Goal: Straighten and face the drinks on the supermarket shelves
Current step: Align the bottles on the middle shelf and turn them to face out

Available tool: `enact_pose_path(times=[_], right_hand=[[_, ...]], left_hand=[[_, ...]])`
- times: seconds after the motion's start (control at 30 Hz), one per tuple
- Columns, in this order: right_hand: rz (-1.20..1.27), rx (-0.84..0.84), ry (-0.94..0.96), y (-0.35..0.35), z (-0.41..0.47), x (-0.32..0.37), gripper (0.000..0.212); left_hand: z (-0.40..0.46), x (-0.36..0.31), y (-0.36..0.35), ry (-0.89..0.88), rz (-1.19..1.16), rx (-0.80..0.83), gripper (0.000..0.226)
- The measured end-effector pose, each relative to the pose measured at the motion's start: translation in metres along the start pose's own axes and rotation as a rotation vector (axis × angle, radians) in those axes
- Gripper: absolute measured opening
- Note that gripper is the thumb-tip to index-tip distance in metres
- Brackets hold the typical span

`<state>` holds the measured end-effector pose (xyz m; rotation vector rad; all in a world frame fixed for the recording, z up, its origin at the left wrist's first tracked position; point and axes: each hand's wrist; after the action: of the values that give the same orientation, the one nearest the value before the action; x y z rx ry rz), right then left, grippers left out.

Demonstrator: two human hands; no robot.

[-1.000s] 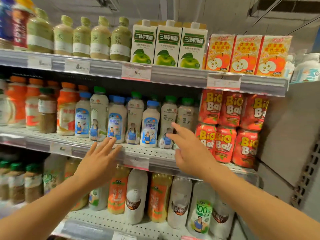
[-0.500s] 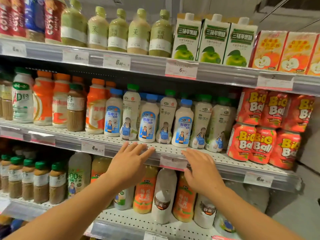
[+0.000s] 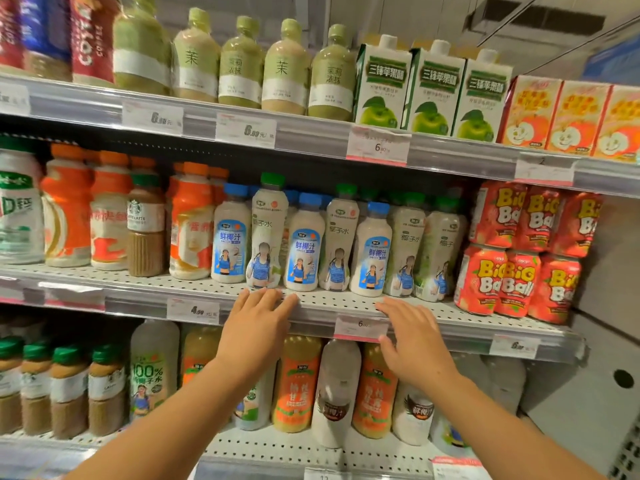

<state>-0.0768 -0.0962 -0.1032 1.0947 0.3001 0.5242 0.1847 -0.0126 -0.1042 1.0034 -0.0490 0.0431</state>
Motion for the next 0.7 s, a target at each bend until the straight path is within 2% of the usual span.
enact_pose_path(times=[0.13,0.27,0.5,0.7], right_hand=[[0.008,-0.040,0.020,-0.004,-0.001,-0.002,0.057],[0.014,-0.061,0.045,-0.009,-0.002,-0.006,0.057],[0.039,-0.029,0.034,-0.009,0.000,-0.008,0.058],[0.041,-0.019,-0.009,-0.009,0.000,-0.002,0.059]], left_hand=[[0.002,-0.005,0.005,0.027,0.012,-0.010,0.043],[0.003,-0.013,0.009,0.037,0.022,-0.059,0.052],[0.004,-0.016,0.017,0.040,-0.009,-0.061,0.052],[0.007,-0.001,0.011,-0.049,-0.011,-0.057,0.056]])
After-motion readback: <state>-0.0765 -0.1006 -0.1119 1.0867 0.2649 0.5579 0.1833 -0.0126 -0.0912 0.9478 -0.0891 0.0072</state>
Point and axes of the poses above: each hand's wrist, its own z-axis towards the middle knuckle, its own y-axis out of the back of the hand, x = y × z, and after that the axes turned 7 degrees about x, right-handed
